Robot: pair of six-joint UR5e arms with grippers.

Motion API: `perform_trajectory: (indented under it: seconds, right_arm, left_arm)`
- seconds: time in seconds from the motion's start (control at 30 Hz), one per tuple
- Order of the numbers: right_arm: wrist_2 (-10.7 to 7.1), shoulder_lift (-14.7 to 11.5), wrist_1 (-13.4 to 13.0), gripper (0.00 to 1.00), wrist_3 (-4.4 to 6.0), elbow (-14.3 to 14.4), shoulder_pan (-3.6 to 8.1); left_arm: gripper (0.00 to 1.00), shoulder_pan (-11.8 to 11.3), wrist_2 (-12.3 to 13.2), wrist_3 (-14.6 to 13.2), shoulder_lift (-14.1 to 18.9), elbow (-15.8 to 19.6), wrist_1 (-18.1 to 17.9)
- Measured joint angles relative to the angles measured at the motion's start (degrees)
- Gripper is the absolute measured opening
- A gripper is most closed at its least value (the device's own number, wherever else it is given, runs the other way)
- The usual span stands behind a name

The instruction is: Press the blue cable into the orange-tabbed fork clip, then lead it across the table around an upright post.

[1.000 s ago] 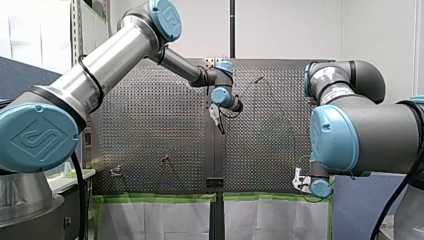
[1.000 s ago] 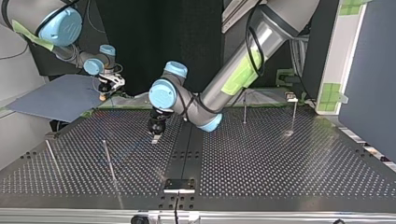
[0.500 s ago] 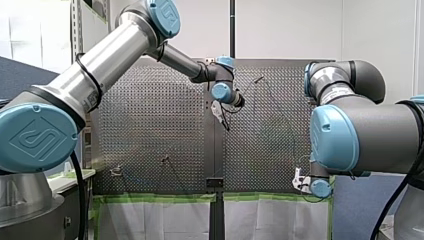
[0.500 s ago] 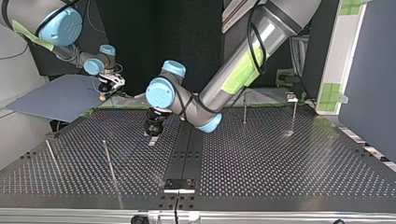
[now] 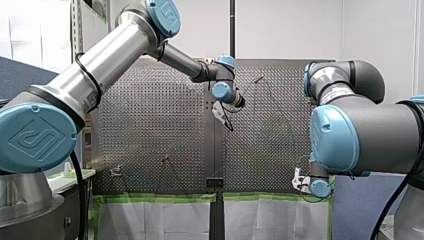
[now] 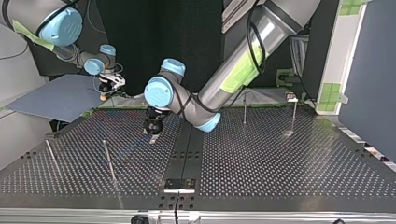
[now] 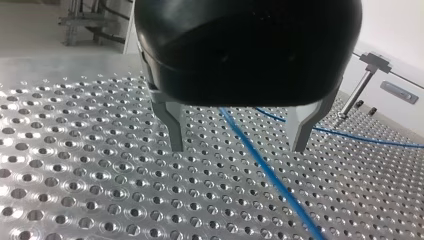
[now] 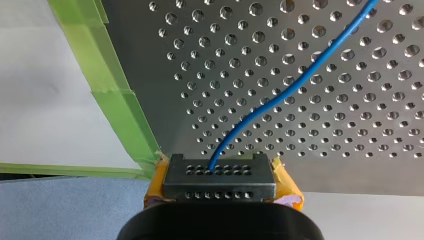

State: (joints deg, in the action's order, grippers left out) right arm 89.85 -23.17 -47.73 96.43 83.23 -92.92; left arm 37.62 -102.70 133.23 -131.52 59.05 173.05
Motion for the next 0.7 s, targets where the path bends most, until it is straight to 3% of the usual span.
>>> perform_trajectory:
  seconds: [0.37, 0.7]
  right_arm:
    - [-0.01, 0.00, 0.08, 0.00, 0.08, -0.03, 0.01]
    - [-0.02, 0.02, 0.21, 0.00, 0.09, -0.03, -0.07]
  left_arm:
    - [0.98, 0.37, -2.30, 5.81, 1.66, 0.75, 0.78]
    - [0.98, 0.93, 1.12, 9.77, 5.13, 5.17, -1.27]
